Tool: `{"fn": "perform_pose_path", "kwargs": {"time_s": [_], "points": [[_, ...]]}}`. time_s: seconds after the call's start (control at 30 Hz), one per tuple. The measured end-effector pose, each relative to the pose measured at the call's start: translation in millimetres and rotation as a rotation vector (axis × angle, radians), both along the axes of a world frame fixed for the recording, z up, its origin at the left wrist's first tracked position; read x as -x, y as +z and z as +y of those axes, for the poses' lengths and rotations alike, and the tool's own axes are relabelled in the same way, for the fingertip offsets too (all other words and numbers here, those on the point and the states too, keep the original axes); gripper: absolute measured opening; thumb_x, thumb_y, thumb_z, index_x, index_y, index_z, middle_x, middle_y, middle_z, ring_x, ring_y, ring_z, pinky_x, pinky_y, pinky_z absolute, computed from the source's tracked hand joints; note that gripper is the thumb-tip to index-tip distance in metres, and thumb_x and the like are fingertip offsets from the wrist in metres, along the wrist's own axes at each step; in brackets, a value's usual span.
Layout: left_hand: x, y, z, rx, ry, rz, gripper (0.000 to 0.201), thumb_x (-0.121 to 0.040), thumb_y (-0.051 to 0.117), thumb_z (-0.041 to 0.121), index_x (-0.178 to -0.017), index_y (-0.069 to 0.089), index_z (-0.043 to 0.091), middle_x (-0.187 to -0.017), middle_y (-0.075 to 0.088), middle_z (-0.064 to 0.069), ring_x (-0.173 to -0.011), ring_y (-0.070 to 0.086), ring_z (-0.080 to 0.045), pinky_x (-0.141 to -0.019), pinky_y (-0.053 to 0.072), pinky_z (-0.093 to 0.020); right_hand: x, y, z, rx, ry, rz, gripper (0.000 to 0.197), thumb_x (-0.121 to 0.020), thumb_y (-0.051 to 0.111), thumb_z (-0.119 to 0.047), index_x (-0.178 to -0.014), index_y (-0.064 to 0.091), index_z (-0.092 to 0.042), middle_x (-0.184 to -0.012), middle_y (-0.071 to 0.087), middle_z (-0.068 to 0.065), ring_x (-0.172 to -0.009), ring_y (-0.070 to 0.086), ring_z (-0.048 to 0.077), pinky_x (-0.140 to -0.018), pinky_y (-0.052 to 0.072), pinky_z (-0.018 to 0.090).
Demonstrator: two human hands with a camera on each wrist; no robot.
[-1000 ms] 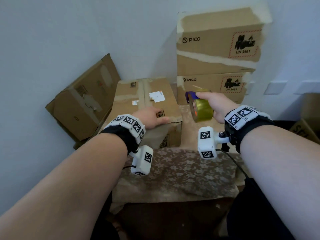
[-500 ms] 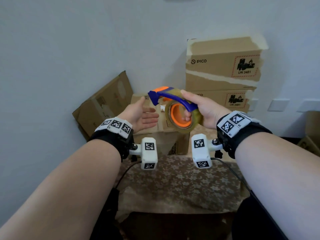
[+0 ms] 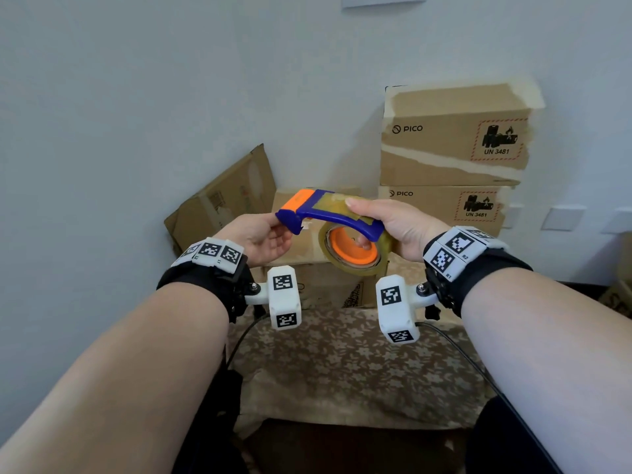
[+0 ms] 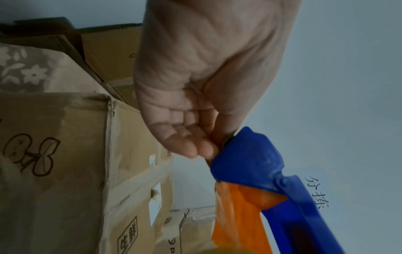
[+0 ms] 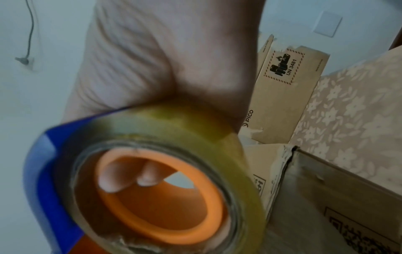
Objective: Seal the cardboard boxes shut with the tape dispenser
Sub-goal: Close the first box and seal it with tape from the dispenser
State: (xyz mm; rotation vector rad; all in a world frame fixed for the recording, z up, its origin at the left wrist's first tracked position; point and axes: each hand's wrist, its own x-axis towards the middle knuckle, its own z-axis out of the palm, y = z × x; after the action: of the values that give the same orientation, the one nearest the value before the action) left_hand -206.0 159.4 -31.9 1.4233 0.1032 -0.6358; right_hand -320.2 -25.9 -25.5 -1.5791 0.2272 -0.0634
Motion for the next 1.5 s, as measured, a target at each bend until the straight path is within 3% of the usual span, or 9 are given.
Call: {"fn": "perform_pose_path", "kwargs": {"time_s": [0.23, 0.33, 0.5, 0.77, 0.97, 1.07, 1.23, 1.37, 1.5], "points": [[-13, -1, 6, -0.241, 0.067, -0.187, 0.018, -0.094, 0.053, 0.006, -0.077, 0.057, 0.005, -0.04, 0.056, 0.003, -0.033, 0.046, -0.001, -0.039, 0.044, -0.013, -11, -2, 2, 0.079, -0.148, 0.027, 0.036, -0.077, 0.074, -0.048, -0.09, 0.071, -0.014, -0.068, 0.07, 0.001, -0.062, 0.062, 0.017, -0.077, 0.052, 0.032], [-26, 0, 19, -0.289, 0.147, -0.207, 0.02, -0.093, 0.057, 0.009, -0.073, 0.057, 0.008, -0.036, 0.053, 0.005, -0.029, 0.044, 0.0, -0.037, 0.044, -0.012, -12, 5, 1, 0.087, -0.19, 0.005, 0.031, -0.08, 0.072, -0.042, -0.093, 0.073, -0.014, -0.067, 0.069, 0.001, -0.063, 0.061, 0.017, -0.073, 0.05, 0.029], [-51, -10, 53, -0.401, 0.292, -0.259, 0.023, -0.092, 0.059, 0.01, -0.068, 0.059, 0.009, -0.036, 0.053, 0.006, -0.045, 0.043, -0.006, -0.035, 0.044, -0.015, -8, 7, -19, 0.172, -0.205, 0.04, 0.041, -0.079, 0.071, -0.041, -0.102, 0.073, -0.007, -0.077, 0.07, 0.009, -0.066, 0.062, 0.022, -0.073, 0.051, 0.031], [-42, -47, 53, -0.415, 0.275, -0.273, 0.024, -0.086, 0.069, 0.019, -0.066, 0.061, 0.009, -0.062, 0.059, -0.002, -0.049, 0.046, -0.009, -0.051, 0.045, -0.022, -16, 6, -15, 0.47, -0.154, 0.081, 0.027, -0.081, 0.068, -0.038, -0.083, 0.06, -0.013, -0.076, 0.058, 0.01, -0.071, 0.052, 0.021, -0.068, 0.04, 0.028], [-36, -65, 52, -0.45, 0.299, -0.322, 0.031, -0.085, 0.069, 0.022, -0.058, 0.062, 0.008, -0.059, 0.059, -0.005, -0.049, 0.047, -0.015, -0.055, 0.043, -0.027, -32, 1, -10, 0.807, -0.085, 0.166, 0.035, -0.095, 0.052, -0.033, -0.065, 0.045, -0.016, -0.073, 0.047, 0.009, -0.076, 0.048, 0.024, -0.071, 0.036, 0.032], [-30, -72, 50, -0.453, 0.325, -0.358, 0.032, -0.084, 0.069, 0.019, -0.055, 0.062, 0.007, -0.056, 0.059, -0.007, -0.049, 0.047, -0.018, -0.064, 0.043, -0.032, -41, -4, -10, 0.816, -0.138, 0.191, 0.026, -0.09, 0.055, -0.034, -0.072, 0.052, -0.016, -0.067, 0.045, -0.001, -0.066, 0.047, 0.019, -0.06, 0.037, 0.029], [-22, -82, 47, -0.514, 0.346, -0.363, 0.033, -0.076, 0.07, 0.021, -0.046, 0.063, 0.009, -0.046, 0.058, -0.003, -0.051, 0.049, -0.024, -0.064, 0.045, -0.033, -50, -8, -8, 0.978, -0.174, 0.14, 0.044, -0.086, 0.055, -0.047, -0.058, 0.043, -0.015, -0.058, 0.043, 0.0, -0.061, 0.043, 0.019, -0.057, 0.033, 0.03], [-19, -87, 45, -0.6, 0.324, -0.369, 0.024, -0.06, 0.063, 0.032, -0.058, 0.065, 0.008, -0.056, 0.055, -0.01, -0.056, 0.046, -0.022, -0.06, 0.043, -0.033, -57, -9, -9, 1.032, -0.138, 0.149, 0.047, -0.084, 0.058, -0.05, -0.058, 0.043, -0.015, -0.056, 0.042, 0.0, -0.06, 0.043, 0.02, -0.059, 0.033, 0.03], [-15, -92, 44, -0.605, 0.345, -0.389, 0.029, -0.073, 0.067, 0.028, -0.063, 0.07, 0.001, -0.058, 0.059, -0.009, -0.056, 0.048, -0.023, -0.061, 0.048, -0.034, -63, -10, -8, 1.059, -0.133, 0.149, 0.047, -0.082, 0.059, -0.051, -0.055, 0.042, -0.016, -0.055, 0.041, -0.001, -0.059, 0.042, 0.019, -0.057, 0.032, 0.03]]}}
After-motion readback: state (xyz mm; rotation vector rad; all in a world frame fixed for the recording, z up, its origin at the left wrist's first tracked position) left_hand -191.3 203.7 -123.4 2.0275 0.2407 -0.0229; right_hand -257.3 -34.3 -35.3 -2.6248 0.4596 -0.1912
